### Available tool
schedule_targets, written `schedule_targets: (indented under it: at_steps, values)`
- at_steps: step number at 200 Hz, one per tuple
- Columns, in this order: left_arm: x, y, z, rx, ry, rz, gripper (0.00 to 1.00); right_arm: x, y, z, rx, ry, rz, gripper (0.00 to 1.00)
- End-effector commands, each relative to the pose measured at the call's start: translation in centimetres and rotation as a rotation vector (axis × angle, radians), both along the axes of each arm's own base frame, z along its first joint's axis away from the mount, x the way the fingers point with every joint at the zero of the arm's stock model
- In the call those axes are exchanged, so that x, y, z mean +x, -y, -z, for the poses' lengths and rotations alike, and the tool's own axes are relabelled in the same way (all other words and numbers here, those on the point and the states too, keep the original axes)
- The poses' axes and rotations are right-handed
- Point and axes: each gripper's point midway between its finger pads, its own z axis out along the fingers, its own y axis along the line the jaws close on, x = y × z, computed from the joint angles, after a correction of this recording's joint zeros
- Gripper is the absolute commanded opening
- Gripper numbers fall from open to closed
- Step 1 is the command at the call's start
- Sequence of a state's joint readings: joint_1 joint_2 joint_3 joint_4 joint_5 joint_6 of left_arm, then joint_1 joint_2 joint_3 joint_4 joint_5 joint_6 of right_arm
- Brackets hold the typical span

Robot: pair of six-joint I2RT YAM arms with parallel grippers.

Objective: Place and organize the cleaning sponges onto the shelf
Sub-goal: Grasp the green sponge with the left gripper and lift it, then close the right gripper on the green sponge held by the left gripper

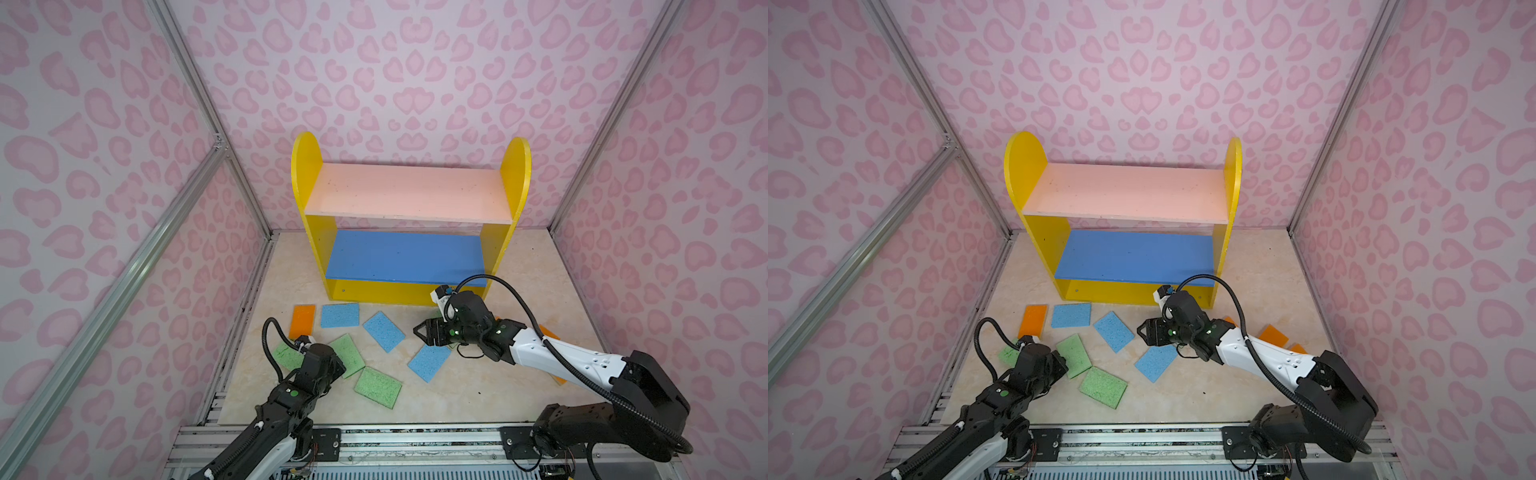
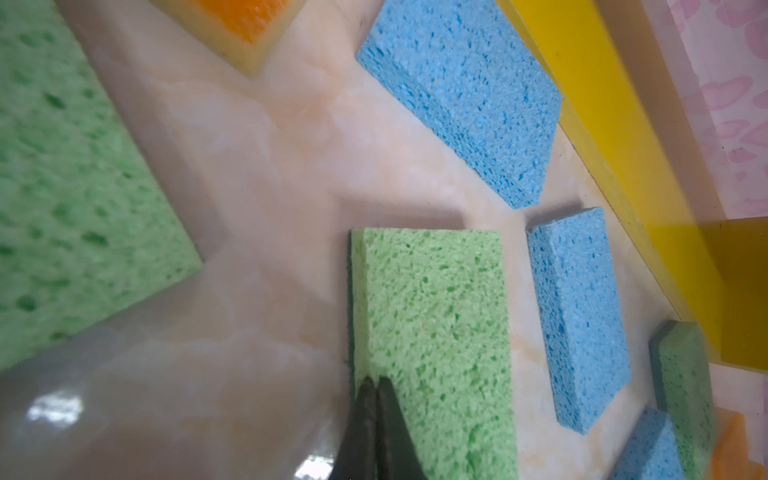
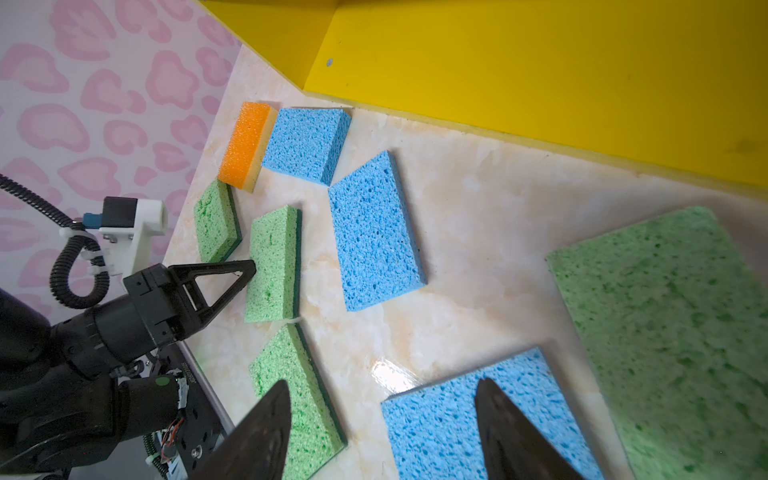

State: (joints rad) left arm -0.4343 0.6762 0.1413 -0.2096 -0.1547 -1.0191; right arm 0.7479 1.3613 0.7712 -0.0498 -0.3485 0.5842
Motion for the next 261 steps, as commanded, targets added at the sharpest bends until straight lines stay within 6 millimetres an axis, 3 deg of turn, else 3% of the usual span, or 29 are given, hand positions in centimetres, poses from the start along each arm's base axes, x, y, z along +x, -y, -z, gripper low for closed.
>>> schedule_targets:
  at_steps: [1, 47, 81, 108, 144, 227, 261]
  values:
    - [0.6, 0.1, -1.1, -0.010, 0.033, -0.004, 0.03, -0.6, -0.9, -0.5, 0.035, 0.002, -0.065, 0.74]
    - [2.4, 2.5, -7.3, -0.089, 0.155, 0.087, 0.04, -1.6, -3.3, -1.0, 0.154, -0.043, -0.133, 0.75]
    - [3.1, 3.9, -9.8, -0.137, 0.198, 0.140, 0.04, -1.9, -5.2, -1.9, 0.262, -0.074, -0.170, 0.75]
    - [3.7, 4.7, -11.2, -0.176, 0.229, 0.157, 0.03, -2.1, -6.5, -2.8, 0.340, -0.089, -0.197, 0.75]
    - [4.5, 5.8, -13.3, -0.248, 0.277, 0.166, 0.03, -2.0, -7.9, -3.1, 0.404, -0.133, -0.214, 0.63]
    - [5.8, 7.2, -16.6, -0.337, 0.344, 0.178, 0.04, -1.4, -9.3, -4.1, 0.448, -0.129, -0.226, 0.57]
    - [6.3, 7.7, -17.7, -0.358, 0.361, 0.195, 0.03, -1.1, -9.8, -4.7, 0.472, -0.128, -0.231, 0.48]
